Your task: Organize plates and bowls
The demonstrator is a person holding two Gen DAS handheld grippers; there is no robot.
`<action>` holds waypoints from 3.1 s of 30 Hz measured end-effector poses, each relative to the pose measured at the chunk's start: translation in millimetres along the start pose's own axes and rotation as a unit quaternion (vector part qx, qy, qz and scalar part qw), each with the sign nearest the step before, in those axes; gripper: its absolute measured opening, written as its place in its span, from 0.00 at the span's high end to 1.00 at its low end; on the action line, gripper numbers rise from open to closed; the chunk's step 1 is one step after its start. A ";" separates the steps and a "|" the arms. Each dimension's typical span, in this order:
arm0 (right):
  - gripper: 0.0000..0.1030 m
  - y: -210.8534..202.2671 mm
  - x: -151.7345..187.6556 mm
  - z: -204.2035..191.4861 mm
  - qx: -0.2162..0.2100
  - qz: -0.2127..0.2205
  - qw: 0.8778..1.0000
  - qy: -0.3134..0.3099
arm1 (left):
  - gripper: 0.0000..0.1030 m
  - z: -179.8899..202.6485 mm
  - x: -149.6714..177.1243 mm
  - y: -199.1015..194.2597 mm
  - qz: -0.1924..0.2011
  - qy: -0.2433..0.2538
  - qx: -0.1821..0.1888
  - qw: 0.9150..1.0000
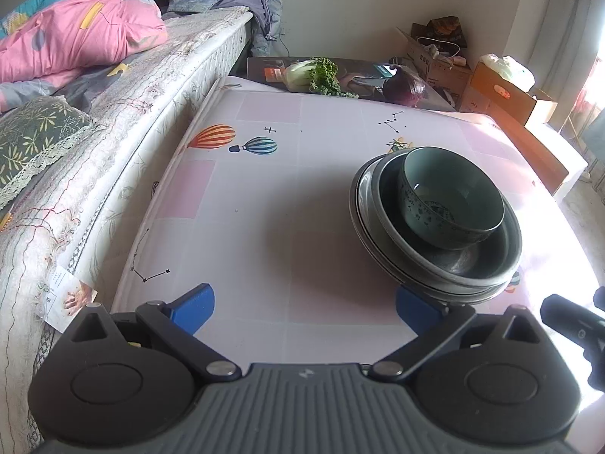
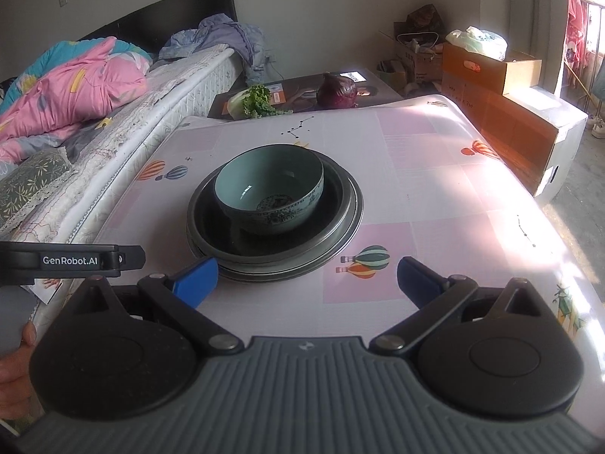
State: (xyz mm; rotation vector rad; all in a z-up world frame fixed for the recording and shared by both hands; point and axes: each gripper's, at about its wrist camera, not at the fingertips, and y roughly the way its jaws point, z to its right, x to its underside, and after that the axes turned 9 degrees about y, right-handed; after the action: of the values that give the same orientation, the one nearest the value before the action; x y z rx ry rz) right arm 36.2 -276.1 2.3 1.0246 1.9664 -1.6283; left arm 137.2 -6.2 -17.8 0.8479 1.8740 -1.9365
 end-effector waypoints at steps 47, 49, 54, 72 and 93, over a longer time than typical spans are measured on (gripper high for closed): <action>0.01 5.3 -5.0 9.6 -0.003 -0.007 1.000 0.016 | 0.00 22.3 -4.5 -4.3 -0.014 0.041 -0.024 0.999; 0.01 5.4 -5.0 9.7 -0.003 -0.008 1.000 0.017 | 0.00 22.4 -4.7 -4.3 -0.015 0.042 -0.024 0.999; 0.01 5.6 -4.7 10.1 -0.002 -0.009 1.000 0.017 | 0.00 22.9 -4.4 -4.8 -0.015 0.043 -0.023 0.999; 0.01 7.1 -5.4 10.8 -0.001 -0.011 1.000 0.015 | 0.00 23.3 -5.0 -5.0 -0.017 0.045 -0.021 0.999; 0.01 6.6 -4.3 11.1 -0.001 -0.013 1.000 0.014 | 0.00 24.8 -2.7 -6.7 -0.020 0.045 -0.015 0.999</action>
State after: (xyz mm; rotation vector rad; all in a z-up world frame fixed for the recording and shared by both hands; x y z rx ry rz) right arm 42.2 -287.6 -1.9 1.0307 2.0063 -1.6328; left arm 130.4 -30.4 -11.7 0.9089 1.9795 -1.9184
